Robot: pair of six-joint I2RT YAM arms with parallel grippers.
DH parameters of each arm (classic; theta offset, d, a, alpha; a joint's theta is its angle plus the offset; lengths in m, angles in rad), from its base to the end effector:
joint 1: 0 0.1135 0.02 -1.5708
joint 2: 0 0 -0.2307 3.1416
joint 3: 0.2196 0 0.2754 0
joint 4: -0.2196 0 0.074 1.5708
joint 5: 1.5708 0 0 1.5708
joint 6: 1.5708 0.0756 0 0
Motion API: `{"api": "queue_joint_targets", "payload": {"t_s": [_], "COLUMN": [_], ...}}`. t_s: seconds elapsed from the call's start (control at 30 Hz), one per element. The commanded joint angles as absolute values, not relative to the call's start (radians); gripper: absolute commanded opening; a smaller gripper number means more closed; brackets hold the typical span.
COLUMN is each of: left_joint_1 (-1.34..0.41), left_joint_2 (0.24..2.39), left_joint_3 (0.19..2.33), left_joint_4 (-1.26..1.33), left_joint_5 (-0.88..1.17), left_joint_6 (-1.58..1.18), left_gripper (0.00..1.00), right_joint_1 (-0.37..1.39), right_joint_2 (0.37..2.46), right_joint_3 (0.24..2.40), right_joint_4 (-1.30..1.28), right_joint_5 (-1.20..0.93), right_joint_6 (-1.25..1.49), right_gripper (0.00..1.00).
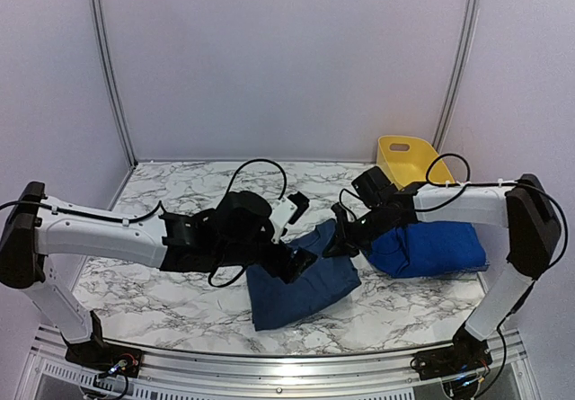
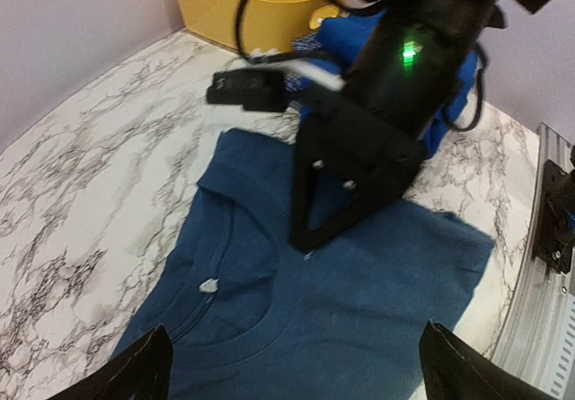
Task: Fold and stack the mixed laundry pile
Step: Place the square-folded T-shirt at the corner of the board.
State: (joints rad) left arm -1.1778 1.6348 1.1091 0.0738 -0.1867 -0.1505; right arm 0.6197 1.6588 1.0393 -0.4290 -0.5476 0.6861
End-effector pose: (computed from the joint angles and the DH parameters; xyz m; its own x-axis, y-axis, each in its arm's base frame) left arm 0.1779 -0.3925 0.1960 -0.2918 0.3193 -0.9016 0.8092 0.5850 -0.0547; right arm 0.2727 0.2429 0.1160 -0.9940 -0.0447 -0.1001 -0.1003 0.7399 0.6652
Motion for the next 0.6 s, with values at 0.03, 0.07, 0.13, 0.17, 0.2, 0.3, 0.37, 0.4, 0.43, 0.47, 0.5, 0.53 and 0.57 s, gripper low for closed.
{"api": "queue_joint_targets", "payload": {"t_s": [0.03, 0.07, 0.13, 0.17, 0.2, 0.3, 0.37, 0.4, 0.43, 0.47, 0.5, 0.53, 0.57], "left_joint_1": [-1.101, -1.097, -1.086, -1.079, -1.070, -1.056, -1.052, -1.052, -1.052, -1.051, -1.050, -1.049, -1.049], "left_joint_2": [1.570, 1.559, 1.539, 1.528, 1.521, 1.507, 1.505, 1.507, 1.506, 1.507, 1.507, 1.507, 1.508], "left_joint_3": [1.062, 1.058, 1.040, 1.031, 1.022, 1.008, 1.008, 1.008, 1.008, 1.009, 1.009, 1.011, 1.012], "left_joint_4": [-0.030, -0.044, -0.059, -0.061, -0.062, -0.065, -0.075, -0.080, -0.084, -0.088, -0.091, -0.095, -0.098], "left_joint_5": [-0.126, -0.128, -0.130, -0.125, -0.114, -0.092, -0.081, -0.077, -0.074, -0.070, -0.067, -0.064, -0.061], "left_joint_6": [-0.185, -0.179, -0.172, -0.173, -0.176, -0.171, -0.160, -0.154, -0.148, -0.142, -0.138, -0.134, -0.131], "left_gripper": [0.99, 0.99, 0.99, 0.99, 0.99, 0.99, 0.99, 0.99, 0.99, 0.99, 0.99, 0.99, 0.99], "right_joint_1": [0.626, 0.626, 0.627, 0.626, 0.626, 0.626, 0.627, 0.627, 0.627, 0.626, 0.627, 0.627, 0.627], "right_joint_2": [1.586, 1.571, 1.545, 1.531, 1.518, 1.473, 1.446, 1.434, 1.426, 1.420, 1.416, 1.412, 1.410], "right_joint_3": [1.208, 1.229, 1.264, 1.274, 1.283, 1.287, 1.284, 1.286, 1.294, 1.302, 1.313, 1.325, 1.338], "right_joint_4": [-0.828, -0.873, -0.953, -0.982, -1.020, -1.055, -1.059, -1.063, -1.066, -1.071, -1.075, -1.082, -1.092], "right_joint_5": [-0.311, -0.268, -0.189, -0.158, -0.128, -0.078, -0.059, -0.057, -0.059, -0.062, -0.060, -0.052, -0.044], "right_joint_6": [0.415, 0.399, 0.376, 0.372, 0.371, 0.373, 0.374, 0.373, 0.371, 0.366, 0.365, 0.365, 0.364], "right_gripper": [0.00, 0.00, 0.00, 0.00, 0.00, 0.00, 0.00, 0.00, 0.00, 0.00, 0.00, 0.00, 0.00]}}
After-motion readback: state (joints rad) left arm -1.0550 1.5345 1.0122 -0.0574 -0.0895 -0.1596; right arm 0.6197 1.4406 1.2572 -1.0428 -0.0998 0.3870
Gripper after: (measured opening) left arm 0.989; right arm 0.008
